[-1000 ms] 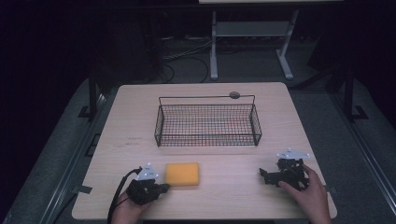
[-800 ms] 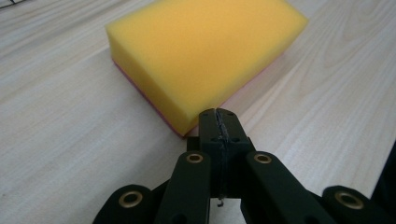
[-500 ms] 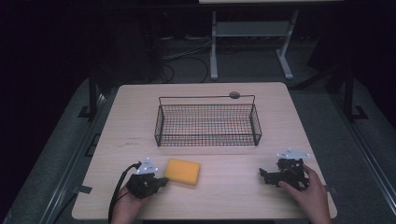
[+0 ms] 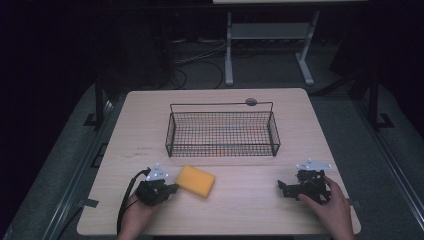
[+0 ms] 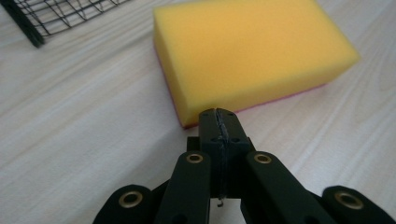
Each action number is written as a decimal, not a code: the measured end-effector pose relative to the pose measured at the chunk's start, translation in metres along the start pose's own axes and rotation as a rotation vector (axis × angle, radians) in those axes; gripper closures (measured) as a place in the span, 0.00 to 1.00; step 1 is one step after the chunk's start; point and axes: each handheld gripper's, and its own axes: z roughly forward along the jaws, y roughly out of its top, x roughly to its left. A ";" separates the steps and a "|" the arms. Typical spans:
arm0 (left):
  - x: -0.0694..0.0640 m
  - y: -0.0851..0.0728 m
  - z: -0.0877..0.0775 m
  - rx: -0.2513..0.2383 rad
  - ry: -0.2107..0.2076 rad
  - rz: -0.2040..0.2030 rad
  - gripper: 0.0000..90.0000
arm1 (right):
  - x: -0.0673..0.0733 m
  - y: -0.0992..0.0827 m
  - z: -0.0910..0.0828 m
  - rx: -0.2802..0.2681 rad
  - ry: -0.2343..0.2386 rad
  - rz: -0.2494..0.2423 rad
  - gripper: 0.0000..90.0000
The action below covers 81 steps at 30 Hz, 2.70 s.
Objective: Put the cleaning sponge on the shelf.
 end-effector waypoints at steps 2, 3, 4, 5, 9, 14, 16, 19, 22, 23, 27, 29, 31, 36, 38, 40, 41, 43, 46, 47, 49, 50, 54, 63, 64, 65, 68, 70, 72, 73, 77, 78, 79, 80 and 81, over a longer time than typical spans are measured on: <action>0.004 0.002 0.001 -0.005 0.010 -0.003 1.00 | 0.000 0.000 0.000 -0.001 0.000 -0.003 0.00; 0.004 0.002 0.001 -0.005 0.010 -0.003 0.99 | 0.000 0.000 0.000 -0.001 0.000 -0.003 0.00; 0.007 0.004 0.003 -0.005 0.015 -0.007 1.00 | 0.000 0.000 0.000 -0.001 0.000 -0.003 0.00; 0.007 0.004 0.003 -0.005 0.015 -0.007 1.00 | 0.000 0.000 0.000 -0.001 0.000 -0.002 0.00; 0.012 0.008 0.006 -0.011 0.021 -0.018 1.00 | 0.000 0.000 0.000 -0.001 0.000 -0.003 0.00; 0.017 0.012 0.011 -0.009 0.030 -0.007 1.00 | 0.000 0.000 0.000 -0.001 0.000 -0.002 0.00; 0.017 0.013 0.009 -0.019 0.025 -0.012 0.99 | 0.000 0.000 0.000 -0.001 0.000 -0.002 0.00; 0.011 0.016 0.002 -0.050 0.007 -0.014 1.00 | 0.000 0.000 0.000 0.000 0.000 -0.002 0.00; 0.002 0.021 0.000 -0.067 -0.023 -0.005 0.99 | 0.000 0.000 0.000 -0.001 0.000 -0.002 0.00; 0.002 0.021 0.000 -0.067 -0.023 -0.005 0.99 | 0.000 0.000 0.000 -0.001 0.000 -0.002 0.00; -0.018 0.030 0.002 -0.090 -0.078 0.026 0.99 | 0.000 0.000 0.000 -0.001 0.000 -0.003 0.00; -0.026 0.033 0.004 -0.094 -0.092 0.047 0.99 | 0.000 0.000 0.000 -0.001 0.000 -0.003 0.00; -0.030 0.035 0.006 -0.091 -0.101 0.057 1.00 | 0.000 0.000 0.000 -0.001 0.000 -0.003 0.00; -0.043 0.040 0.017 -0.076 -0.136 0.076 0.99 | 0.000 0.000 0.000 -0.001 0.000 -0.003 0.00; -0.044 0.040 0.019 -0.070 -0.142 0.083 0.99 | 0.000 0.000 0.000 -0.001 0.000 -0.002 0.00; -0.045 0.040 0.020 -0.066 -0.144 0.082 1.00 | 0.000 0.000 0.000 -0.001 0.000 -0.002 0.00; -0.045 0.040 0.021 -0.060 -0.145 0.087 0.99 | 0.000 0.000 0.000 -0.001 0.000 -0.002 0.00; -0.044 0.039 0.020 -0.059 -0.145 0.083 0.99 | 0.000 0.000 0.000 -0.001 0.000 -0.002 0.00; -0.043 0.038 0.019 -0.053 -0.148 0.079 0.99 | 0.000 0.000 0.000 -0.001 0.000 -0.002 0.00; -0.043 0.037 0.019 -0.057 -0.148 0.069 0.99 | 0.000 0.000 0.000 -0.001 0.000 -0.002 0.00; -0.042 0.036 0.018 -0.055 -0.148 0.069 1.00 | 0.000 0.000 0.000 -0.001 0.000 -0.002 0.00; -0.042 0.035 0.017 -0.054 -0.148 0.066 0.99 | 0.000 0.000 0.000 0.000 0.000 -0.002 0.00; -0.040 0.033 0.014 -0.049 -0.143 0.060 0.99 | 0.000 0.000 0.000 0.000 0.000 -0.001 0.00; -0.032 0.023 0.004 -0.049 -0.126 0.034 1.00 | 0.000 0.000 0.000 0.000 0.000 0.000 0.00; -0.031 0.022 0.003 -0.051 -0.124 0.030 0.99 | 0.000 0.000 0.000 0.000 0.000 0.000 0.00; -0.029 0.020 0.001 -0.047 -0.120 0.028 0.99 | 0.000 0.000 0.000 0.000 0.000 0.000 0.00; -0.026 0.018 -0.002 -0.046 -0.112 0.022 0.99 | 0.000 0.000 0.000 0.000 -0.001 -0.001 0.00; -0.023 0.014 -0.006 -0.045 -0.104 0.007 0.99 | 0.000 0.000 0.000 -0.001 0.000 -0.002 0.00; -0.020 0.012 -0.009 -0.041 -0.098 0.004 0.99 | 0.000 0.000 0.000 -0.001 0.000 -0.002 0.00; -0.018 0.011 -0.010 -0.041 -0.093 -0.004 0.99 | 0.000 0.000 0.000 -0.001 0.000 -0.002 0.00; -0.013 0.009 -0.013 -0.042 -0.079 -0.015 1.00 | 0.000 0.000 0.000 -0.001 0.000 -0.002 0.00; -0.011 0.008 -0.014 -0.041 -0.073 -0.019 0.99 | 0.000 0.000 0.000 0.000 0.000 -0.001 0.00; -0.010 0.008 -0.015 -0.046 -0.071 -0.028 0.99 | 0.000 0.000 0.000 0.000 0.000 -0.001 0.00; -0.009 0.007 -0.016 -0.040 -0.068 -0.021 0.99 | 0.000 0.000 0.000 -0.001 0.000 -0.002 0.00; -0.008 0.007 -0.016 -0.040 -0.065 -0.024 1.00 | 0.000 0.000 0.000 -0.001 0.000 -0.002 0.00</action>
